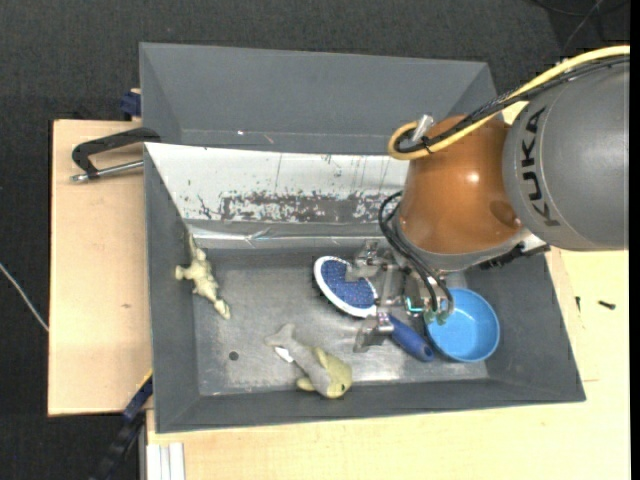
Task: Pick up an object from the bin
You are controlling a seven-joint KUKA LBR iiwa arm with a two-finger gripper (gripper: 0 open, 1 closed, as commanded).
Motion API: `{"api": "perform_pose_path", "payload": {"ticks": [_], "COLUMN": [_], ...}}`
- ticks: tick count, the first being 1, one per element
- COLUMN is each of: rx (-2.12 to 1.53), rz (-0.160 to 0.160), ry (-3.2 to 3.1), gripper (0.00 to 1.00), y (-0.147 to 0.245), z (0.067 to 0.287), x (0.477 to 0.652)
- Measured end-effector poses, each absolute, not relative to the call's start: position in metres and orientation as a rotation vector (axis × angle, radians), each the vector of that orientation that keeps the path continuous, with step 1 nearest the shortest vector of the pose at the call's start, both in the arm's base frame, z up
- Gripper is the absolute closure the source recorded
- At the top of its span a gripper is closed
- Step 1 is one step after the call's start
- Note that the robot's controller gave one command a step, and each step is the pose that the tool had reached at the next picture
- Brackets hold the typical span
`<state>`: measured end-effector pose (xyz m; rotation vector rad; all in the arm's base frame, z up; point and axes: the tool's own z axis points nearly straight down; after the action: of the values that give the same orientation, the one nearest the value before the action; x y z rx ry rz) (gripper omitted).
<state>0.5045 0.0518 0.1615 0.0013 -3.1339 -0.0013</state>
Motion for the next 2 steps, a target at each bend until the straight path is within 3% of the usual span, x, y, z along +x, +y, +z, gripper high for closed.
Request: {"api": "perform_pose_path", "payload": {"ticks": [1,2], "rx": [0.139,0.142], "rz": [0.008,0.008], "ry": [-3.175,-3.17], "gripper": [0.0,1.0], "y": [-0.0085,-0.0075], "z": [0.0861,0.0871], "x": [0.5464,0.5448]}}
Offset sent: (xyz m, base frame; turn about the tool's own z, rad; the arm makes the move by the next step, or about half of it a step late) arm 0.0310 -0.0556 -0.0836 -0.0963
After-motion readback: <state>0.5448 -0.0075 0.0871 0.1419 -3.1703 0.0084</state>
